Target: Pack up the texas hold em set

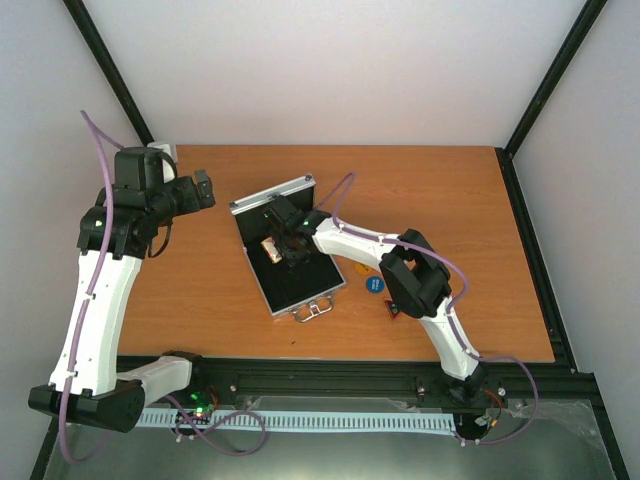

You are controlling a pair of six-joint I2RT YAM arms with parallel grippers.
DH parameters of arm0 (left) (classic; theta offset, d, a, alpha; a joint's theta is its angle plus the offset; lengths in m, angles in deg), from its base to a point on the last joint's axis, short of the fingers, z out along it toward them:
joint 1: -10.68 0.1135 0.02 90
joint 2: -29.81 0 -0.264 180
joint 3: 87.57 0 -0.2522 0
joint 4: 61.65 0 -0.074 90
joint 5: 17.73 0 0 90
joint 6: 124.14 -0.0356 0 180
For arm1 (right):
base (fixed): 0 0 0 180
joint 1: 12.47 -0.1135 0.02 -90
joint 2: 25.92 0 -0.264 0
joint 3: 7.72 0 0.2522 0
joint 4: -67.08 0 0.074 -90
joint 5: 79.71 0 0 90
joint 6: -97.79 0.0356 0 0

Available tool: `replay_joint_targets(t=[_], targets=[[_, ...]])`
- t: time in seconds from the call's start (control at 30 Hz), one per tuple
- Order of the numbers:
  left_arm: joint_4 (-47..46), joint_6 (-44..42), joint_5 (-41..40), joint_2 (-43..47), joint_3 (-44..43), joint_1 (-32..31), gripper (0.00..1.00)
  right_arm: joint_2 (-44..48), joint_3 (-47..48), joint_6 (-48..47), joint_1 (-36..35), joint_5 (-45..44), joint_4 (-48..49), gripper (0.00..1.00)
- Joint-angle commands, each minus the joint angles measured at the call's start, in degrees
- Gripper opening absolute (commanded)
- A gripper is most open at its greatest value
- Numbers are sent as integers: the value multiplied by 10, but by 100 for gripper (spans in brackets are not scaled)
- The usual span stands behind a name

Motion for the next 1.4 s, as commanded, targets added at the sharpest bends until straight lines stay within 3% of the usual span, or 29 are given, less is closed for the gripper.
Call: replay_joint_targets(t=[0.0, 0.4, 0.53, 0.73, 0.83, 0.97, 1.0, 1.1, 1.13, 1.37], targets=[[5, -13, 5, -2, -3, -3, 100, -9, 20, -1, 5, -28, -6, 3], [2, -13, 8, -9, 0, -3, 100, -39, 39, -12, 15, -8, -9, 4], [1, -14, 12, -13, -3, -3, 100, -50, 46, -10, 14, 4, -15, 19], [0, -14, 13, -16, -3, -3, 100, -47, 45, -12, 13, 14, -31, 20], [-1, -14, 14, -17, -2, -3, 100, -42, 45, -20, 12, 18, -39, 44], [-1, -14, 13, -17, -3, -3, 100, -30, 34, -25, 10, 18, -40, 51], [-1, -14, 13, -18, -3, -3, 100, -27, 30, -24, 9, 17, -38, 56], [-1, -14, 15, -18, -5, -3, 100, -24, 30, -34, 7, 25, -38, 89], [0, -14, 15, -18, -6, -3, 100, -25, 29, -38, 7, 28, -39, 96], [0, -15, 15, -17, -5, -3, 100, 1, 7, -49, 5, 19, -18, 100]])
